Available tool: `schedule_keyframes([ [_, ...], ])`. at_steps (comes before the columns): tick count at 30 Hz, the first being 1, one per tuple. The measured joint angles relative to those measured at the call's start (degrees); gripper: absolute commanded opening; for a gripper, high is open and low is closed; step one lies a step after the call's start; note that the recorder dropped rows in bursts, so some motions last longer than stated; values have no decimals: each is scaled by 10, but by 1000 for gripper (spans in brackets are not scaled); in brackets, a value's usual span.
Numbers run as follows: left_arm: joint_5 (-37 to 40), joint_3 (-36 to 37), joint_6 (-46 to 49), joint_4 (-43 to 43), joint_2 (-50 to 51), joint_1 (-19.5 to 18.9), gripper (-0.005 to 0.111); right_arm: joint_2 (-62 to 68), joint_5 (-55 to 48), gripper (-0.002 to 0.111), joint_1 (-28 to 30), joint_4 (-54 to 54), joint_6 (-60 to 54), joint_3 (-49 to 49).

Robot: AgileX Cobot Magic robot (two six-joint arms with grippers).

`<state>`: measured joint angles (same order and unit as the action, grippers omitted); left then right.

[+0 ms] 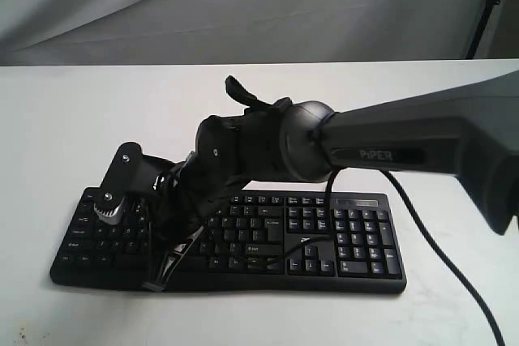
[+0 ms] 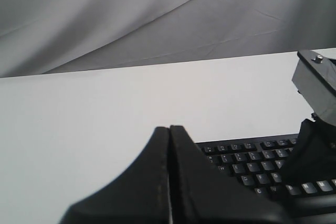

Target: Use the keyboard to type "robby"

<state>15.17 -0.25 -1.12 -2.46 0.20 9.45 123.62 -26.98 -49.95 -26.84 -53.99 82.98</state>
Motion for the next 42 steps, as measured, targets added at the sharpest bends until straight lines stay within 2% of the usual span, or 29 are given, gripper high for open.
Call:
schedule_keyframes([
  [42, 0, 0, 0, 0, 0, 0, 0, 3, 6, 0, 0, -15, -7, 5],
])
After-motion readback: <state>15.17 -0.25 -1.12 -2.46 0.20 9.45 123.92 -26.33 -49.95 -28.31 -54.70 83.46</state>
